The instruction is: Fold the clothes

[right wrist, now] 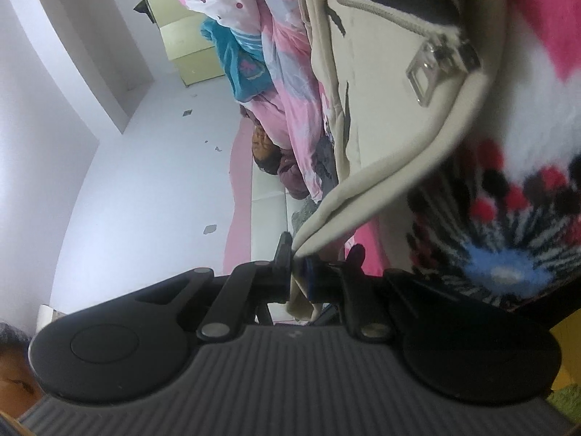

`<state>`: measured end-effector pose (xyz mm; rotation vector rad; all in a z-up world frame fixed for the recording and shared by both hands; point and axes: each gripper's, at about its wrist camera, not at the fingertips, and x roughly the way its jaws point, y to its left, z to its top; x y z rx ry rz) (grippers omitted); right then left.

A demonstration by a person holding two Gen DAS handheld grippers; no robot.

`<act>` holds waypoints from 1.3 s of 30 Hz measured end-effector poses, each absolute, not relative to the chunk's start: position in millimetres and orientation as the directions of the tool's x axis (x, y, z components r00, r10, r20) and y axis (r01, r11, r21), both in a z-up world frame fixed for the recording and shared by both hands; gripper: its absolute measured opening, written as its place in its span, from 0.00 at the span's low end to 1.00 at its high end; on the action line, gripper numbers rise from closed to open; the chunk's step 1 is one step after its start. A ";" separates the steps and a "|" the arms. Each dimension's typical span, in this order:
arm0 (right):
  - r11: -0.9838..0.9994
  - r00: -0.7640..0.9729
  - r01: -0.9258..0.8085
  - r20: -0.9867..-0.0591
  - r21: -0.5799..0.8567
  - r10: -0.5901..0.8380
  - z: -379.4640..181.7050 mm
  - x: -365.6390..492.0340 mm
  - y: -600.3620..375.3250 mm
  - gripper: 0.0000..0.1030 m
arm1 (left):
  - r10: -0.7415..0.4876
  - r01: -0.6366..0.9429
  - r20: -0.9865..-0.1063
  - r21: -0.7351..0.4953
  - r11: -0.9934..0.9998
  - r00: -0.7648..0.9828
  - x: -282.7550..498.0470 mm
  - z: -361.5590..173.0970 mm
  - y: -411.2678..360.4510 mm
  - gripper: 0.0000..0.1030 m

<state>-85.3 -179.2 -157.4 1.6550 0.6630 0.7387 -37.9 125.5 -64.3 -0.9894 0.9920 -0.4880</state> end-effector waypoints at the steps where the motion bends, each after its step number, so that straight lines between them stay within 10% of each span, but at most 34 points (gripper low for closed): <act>1: -0.188 0.641 0.038 0.121 0.981 0.758 -156.9 -84.1 -178.8 0.06 | -0.732 -0.075 -0.474 -0.859 0.506 0.489 -36.9 -64.4 122.8 0.50; 15: 0.316 0.617 -0.049 -0.220 0.948 0.756 -99.9 -101.9 -237.5 0.16 | -0.668 -0.020 -0.594 -0.753 0.657 0.448 -27.3 -64.8 90.2 0.26; 24: 0.650 0.870 0.100 -0.383 0.754 0.310 -31.9 -127.9 -417.6 0.32 | -0.611 -0.013 -0.661 -0.683 0.730 0.436 -30.5 -60.4 85.9 0.24; 31: 0.576 0.806 0.304 -0.527 0.759 0.268 -89.3 -113.7 -481.8 0.37 | -0.547 0.009 -0.712 -0.606 0.796 0.440 -30.5 -52.7 73.5 0.24; 39: 0.440 0.810 0.243 -0.430 0.864 0.398 -111.1 -132.3 -476.7 0.36 | -0.527 0.022 -0.731 -0.576 0.817 0.434 -29.3 -51.6 68.3 0.24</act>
